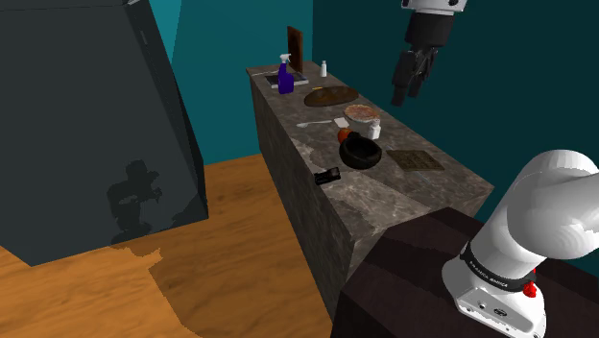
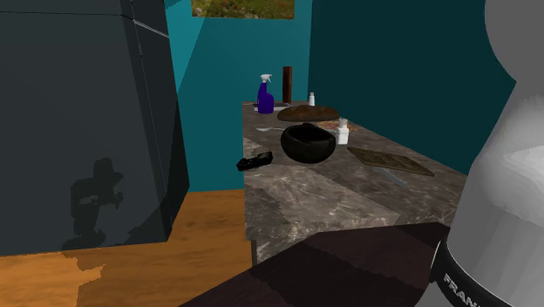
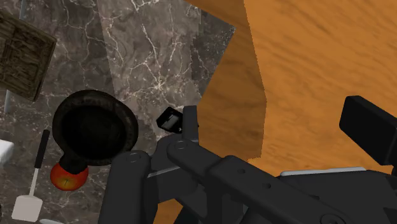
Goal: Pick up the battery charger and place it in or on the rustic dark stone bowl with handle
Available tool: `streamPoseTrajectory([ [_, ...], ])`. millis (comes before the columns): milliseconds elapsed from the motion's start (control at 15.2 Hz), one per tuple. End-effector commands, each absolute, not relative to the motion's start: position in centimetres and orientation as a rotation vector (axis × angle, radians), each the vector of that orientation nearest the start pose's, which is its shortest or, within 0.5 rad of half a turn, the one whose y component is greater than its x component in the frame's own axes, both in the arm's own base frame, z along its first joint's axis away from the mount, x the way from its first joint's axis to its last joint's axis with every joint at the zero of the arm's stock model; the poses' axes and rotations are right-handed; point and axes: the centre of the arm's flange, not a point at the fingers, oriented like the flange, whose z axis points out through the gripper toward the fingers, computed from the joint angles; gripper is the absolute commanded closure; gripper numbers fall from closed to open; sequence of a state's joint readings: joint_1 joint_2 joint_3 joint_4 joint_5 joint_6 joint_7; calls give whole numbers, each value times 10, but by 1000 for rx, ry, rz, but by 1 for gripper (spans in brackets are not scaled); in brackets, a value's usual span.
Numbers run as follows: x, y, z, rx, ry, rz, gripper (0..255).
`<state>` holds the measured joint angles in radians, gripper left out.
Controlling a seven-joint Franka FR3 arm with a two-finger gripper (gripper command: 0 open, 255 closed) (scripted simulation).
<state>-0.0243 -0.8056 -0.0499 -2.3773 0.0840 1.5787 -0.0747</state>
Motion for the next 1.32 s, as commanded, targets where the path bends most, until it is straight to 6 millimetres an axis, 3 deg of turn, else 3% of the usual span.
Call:
streamPoseTrajectory([
  [0,302,-18,588,-3022,-23,-22,0],
  [660,380,-46,480,-3002,-329,24,0],
  [1254,452,-56,382,-2958,-601,65,0],
])
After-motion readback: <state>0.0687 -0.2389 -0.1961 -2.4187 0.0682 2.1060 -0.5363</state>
